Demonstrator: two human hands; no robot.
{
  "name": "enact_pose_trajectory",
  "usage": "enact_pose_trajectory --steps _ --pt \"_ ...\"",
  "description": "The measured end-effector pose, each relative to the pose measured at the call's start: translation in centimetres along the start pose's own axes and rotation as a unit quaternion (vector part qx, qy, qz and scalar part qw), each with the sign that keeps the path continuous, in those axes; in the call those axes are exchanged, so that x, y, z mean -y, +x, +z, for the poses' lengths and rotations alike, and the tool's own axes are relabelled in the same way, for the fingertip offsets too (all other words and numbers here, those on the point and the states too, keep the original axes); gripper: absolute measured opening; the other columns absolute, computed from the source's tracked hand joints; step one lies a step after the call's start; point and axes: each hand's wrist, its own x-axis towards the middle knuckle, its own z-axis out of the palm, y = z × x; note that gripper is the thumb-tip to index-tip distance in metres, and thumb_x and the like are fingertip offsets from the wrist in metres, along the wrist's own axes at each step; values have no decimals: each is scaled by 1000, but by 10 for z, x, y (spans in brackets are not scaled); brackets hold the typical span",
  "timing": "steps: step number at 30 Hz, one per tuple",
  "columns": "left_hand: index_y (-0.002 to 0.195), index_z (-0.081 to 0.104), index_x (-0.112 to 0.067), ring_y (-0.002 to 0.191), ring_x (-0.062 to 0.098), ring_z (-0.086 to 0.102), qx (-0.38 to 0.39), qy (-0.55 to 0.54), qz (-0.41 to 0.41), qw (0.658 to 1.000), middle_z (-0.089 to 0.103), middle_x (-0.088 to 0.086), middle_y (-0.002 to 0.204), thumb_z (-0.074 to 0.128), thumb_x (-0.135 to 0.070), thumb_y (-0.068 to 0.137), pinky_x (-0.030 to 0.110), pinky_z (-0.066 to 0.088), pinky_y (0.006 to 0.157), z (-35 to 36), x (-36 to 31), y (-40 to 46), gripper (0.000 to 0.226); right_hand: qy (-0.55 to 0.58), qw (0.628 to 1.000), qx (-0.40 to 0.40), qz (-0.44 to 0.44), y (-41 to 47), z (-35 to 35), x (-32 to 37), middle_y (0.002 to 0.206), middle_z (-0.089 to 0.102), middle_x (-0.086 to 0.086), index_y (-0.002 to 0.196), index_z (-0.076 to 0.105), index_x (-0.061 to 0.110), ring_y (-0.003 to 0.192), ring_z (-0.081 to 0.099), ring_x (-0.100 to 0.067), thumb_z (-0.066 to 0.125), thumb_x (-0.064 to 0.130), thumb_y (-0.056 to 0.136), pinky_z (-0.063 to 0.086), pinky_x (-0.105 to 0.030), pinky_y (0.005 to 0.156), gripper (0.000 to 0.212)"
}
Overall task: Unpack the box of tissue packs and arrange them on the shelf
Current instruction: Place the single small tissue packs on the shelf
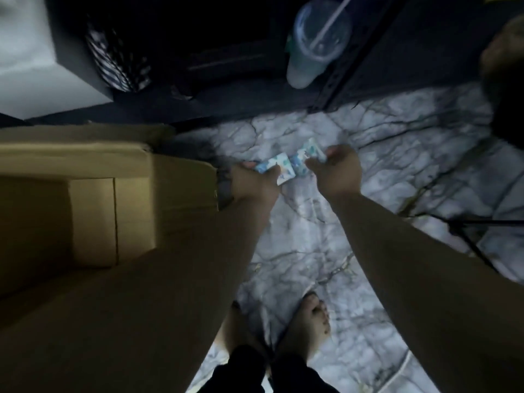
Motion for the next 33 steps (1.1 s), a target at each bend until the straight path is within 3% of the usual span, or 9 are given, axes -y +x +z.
enact_pose_trajectory --steps 5,7,10,16,18,21,27,29,33 --pt "97 66 -17 79 16 64 62 -60 25 996 69 -1 89 80 -30 89 19 45 60 -63 -61 -106 21 50 998 -45 6 -76 -108 60 75 61 6 85 54 19 74 63 -20 87 28 79 51 -33 71 35" --pt "102 68 -11 82 17 67 68 -87 27 994 73 5 97 82 -26 88 18 52 65 -95 -87 -149 24 87 995 -40 5 -111 -148 92 76 64 -2 82 52 21 71 65 -22 87 26 80 54 -40 70 35" --pt "109 70 -12 96 23 73 85 -122 12 989 75 5 103 84 -30 85 34 60 83 -144 -121 -214 33 125 992 -8 -13 -166 -203 141 76 67 -11 83 53 19 67 66 -22 87 23 83 54 -39 63 34" --pt "94 69 -19 91 28 76 89 -158 6 983 78 6 94 87 -33 77 53 62 84 -246 -173 -317 29 171 982 57 -64 -259 -290 222 88 71 -21 85 55 24 73 69 -32 88 23 79 57 -48 70 34" --pt "99 70 -18 90 27 75 88 -163 4 983 77 7 97 85 -28 82 44 63 78 -276 -182 -340 25 179 978 69 -79 -283 -310 242 88 73 -18 88 56 24 78 70 -39 88 24 78 58 -50 72 34" --pt "101 67 -20 82 18 72 80 -191 -22 978 76 7 99 80 -20 88 30 55 66 -314 -192 -371 18 181 973 90 -113 -313 -333 270 83 74 -11 89 58 21 73 70 -27 87 14 82 58 -47 70 30" --pt "110 67 -11 90 20 77 49 -276 -17 960 79 9 99 78 -13 88 34 60 78 -381 -217 -414 25 190 955 145 -178 -357 -363 335 86 73 -13 92 58 13 73 69 -16 81 5 86 55 -29 63 25" --pt "107 68 -10 94 24 77 40 -306 -6 951 79 12 100 79 -12 87 40 61 87 -404 -226 -420 23 180 949 164 -198 -367 -364 360 87 73 -16 94 59 12 74 69 -18 82 7 85 55 -32 65 25" --pt "105 66 -11 96 28 76 17 -360 25 932 78 15 102 77 -11 88 40 57 83 -455 -242 -420 20 170 940 181 -235 -387 -349 411 85 73 -14 92 62 21 77 71 -30 87 19 80 57 -46 70 28"
